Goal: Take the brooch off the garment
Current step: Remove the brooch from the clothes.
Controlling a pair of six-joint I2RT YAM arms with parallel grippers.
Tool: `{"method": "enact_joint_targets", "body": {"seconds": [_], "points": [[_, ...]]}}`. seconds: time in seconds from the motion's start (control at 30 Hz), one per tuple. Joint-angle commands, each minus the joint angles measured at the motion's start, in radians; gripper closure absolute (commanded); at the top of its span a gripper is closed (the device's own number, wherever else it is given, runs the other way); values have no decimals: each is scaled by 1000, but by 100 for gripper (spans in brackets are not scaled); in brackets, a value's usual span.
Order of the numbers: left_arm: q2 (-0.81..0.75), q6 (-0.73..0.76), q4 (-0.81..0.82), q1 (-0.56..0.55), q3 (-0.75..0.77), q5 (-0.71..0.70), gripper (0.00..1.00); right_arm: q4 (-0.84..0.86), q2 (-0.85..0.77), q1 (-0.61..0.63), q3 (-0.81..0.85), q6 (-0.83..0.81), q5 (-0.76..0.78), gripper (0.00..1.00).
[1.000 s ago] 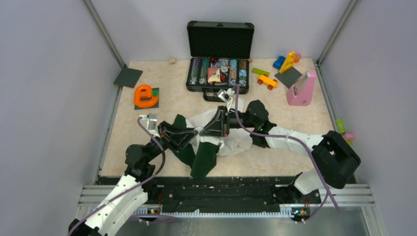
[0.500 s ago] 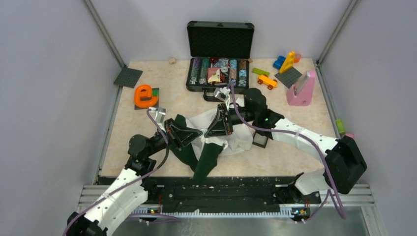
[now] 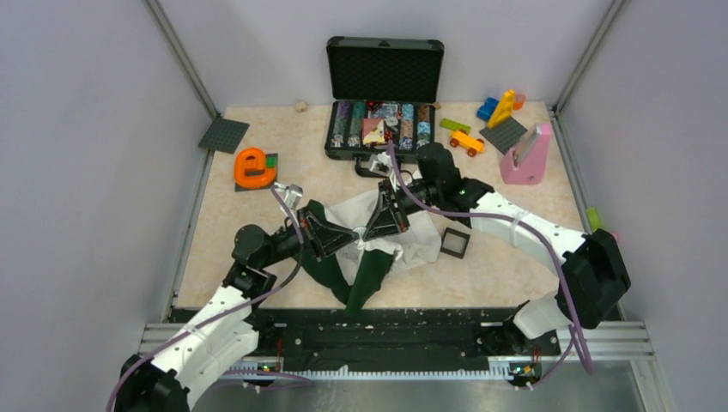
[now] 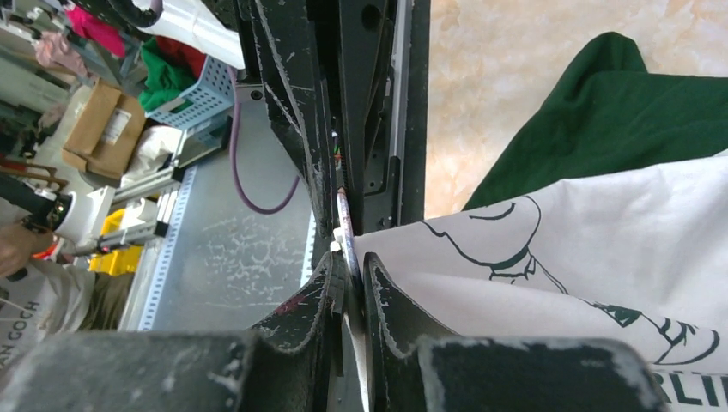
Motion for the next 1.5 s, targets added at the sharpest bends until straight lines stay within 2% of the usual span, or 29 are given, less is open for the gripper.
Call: {"method": "enact_joint_targets", "body": {"seconds": [0.0, 0.07, 0.2, 0.3, 0.37, 0.43, 0.5, 0.6, 0.77, 0.93, 1.2, 1.3, 1.47], "points": [[12, -19, -11, -15, 32, 100, 87, -118, 2, -20, 92, -168, 44, 100], [20, -20, -12, -15, 34, 105, 87, -131, 1, -20, 101, -179, 43, 100], [26, -12, -25, -15, 38, 101, 100, -155, 4, -26, 120, -213, 45, 100], [27, -5, -37, -15, 40, 97, 100, -137, 0, -28, 116, -198, 47, 99], [22, 1, -44, -15, 42, 89, 100, -105, -8, -29, 95, -153, 56, 81], [9, 11, -56, -14, 40, 74, 100, -63, -23, -29, 64, -111, 58, 75], [-10, 17, -62, -15, 33, 47, 100, 0, -51, -29, 19, -56, 72, 64], [-24, 3, -39, -15, 18, 27, 100, 130, -102, -29, -64, 35, 100, 56], [-49, -20, -2, -15, 0, 0, 100, 249, -147, -29, -146, 120, 136, 53], [-46, -51, 40, -13, -12, -13, 100, 518, -192, -26, -283, 300, 133, 44], [-30, -82, 98, -14, -19, 3, 100, 598, -164, 13, -297, 341, 193, 40], [-28, -83, 105, -14, -21, 5, 100, 633, -154, 23, -300, 367, 212, 43], [-32, -85, 114, -14, -23, 6, 100, 576, -142, 42, -276, 328, 230, 51]]}}
